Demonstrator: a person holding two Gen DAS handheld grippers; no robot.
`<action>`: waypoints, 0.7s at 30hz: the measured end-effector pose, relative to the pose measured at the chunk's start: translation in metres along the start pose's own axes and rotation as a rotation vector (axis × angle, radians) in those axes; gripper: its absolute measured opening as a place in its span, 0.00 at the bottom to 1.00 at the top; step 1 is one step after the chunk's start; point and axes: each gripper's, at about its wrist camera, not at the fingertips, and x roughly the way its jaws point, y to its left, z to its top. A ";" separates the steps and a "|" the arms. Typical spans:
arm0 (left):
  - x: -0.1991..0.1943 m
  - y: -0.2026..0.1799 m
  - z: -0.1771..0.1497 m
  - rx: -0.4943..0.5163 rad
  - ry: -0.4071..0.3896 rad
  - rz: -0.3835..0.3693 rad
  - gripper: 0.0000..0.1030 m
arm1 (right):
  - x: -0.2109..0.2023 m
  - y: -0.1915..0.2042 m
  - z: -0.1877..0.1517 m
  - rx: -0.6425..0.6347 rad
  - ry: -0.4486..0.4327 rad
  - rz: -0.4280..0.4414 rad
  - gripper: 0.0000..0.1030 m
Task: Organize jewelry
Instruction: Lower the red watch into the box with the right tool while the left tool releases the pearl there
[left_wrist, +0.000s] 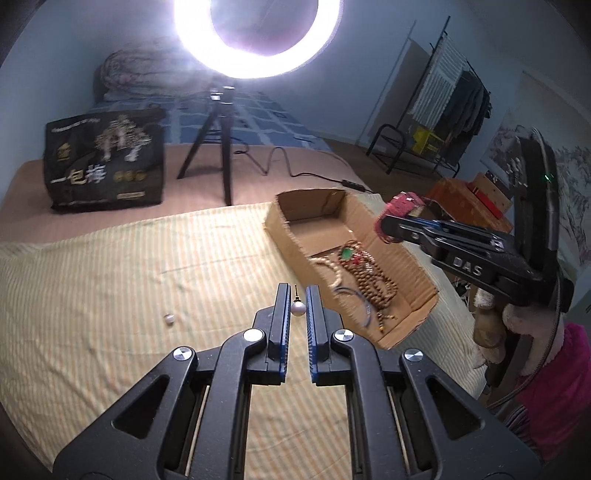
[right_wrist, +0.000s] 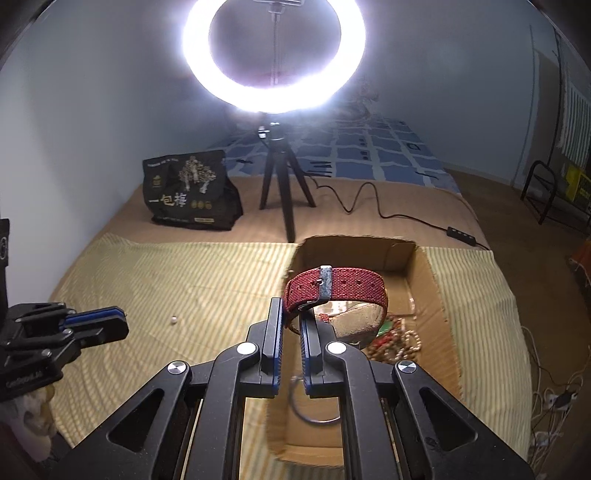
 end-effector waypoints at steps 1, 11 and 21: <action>0.006 -0.006 0.002 0.008 0.003 -0.004 0.06 | 0.002 -0.005 0.001 0.003 0.001 0.002 0.07; 0.059 -0.054 0.013 0.055 0.027 -0.032 0.06 | 0.027 -0.040 0.017 0.037 0.020 0.040 0.07; 0.098 -0.067 0.011 0.040 0.081 -0.051 0.06 | 0.055 -0.065 0.019 0.086 0.050 0.064 0.07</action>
